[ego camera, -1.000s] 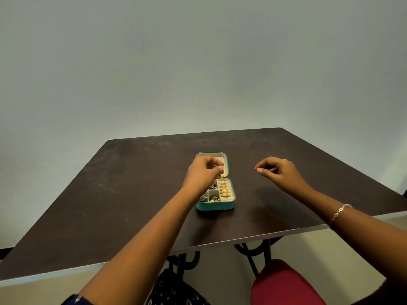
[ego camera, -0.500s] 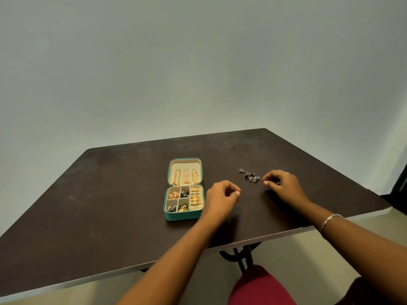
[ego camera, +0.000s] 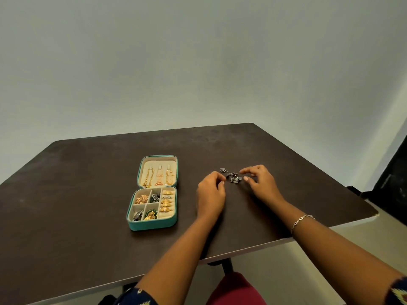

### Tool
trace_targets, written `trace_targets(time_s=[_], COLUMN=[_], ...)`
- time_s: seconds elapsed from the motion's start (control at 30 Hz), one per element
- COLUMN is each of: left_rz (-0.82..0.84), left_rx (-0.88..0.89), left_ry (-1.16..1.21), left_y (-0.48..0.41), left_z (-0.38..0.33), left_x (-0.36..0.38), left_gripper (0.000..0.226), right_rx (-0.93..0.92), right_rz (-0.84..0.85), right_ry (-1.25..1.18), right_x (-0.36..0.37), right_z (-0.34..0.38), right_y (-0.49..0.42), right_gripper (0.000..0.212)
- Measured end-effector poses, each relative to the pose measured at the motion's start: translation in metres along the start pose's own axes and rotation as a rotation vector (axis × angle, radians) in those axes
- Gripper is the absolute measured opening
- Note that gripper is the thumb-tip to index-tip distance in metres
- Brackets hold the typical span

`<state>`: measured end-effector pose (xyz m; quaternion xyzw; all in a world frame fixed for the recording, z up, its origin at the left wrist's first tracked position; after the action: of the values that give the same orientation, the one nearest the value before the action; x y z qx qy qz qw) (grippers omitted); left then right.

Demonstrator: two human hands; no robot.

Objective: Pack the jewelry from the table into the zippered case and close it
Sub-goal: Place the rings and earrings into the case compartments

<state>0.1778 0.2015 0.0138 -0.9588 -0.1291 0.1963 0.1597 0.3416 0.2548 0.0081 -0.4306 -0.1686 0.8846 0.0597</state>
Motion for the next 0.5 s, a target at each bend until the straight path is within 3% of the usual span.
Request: trace_targets(time_s=[0.5], left_rz=[0.017], left_rx=[0.069], left_ry=[-0.025], left_y=[-0.037], left_z=[0.008], left_x=[0.024], left_gripper=[0.014], right_rx=[0.029], right_rz=[0.001], right_ry=[-0.149], right_x=[0.006], right_z=[-0.011], right_y=[-0.021], right_gripper=[0.0])
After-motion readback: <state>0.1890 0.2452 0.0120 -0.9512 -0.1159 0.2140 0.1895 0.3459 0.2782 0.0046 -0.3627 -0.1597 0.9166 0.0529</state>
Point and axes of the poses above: each hand's wrist, its own y-axis away from the middle knuckle, its own x-axis out of the palm, z = x × y, the point moved 10 cm from there along -y, towards the middle knuckle, and after that the axes turned 6 degrees about y, right-handed, at the moved point
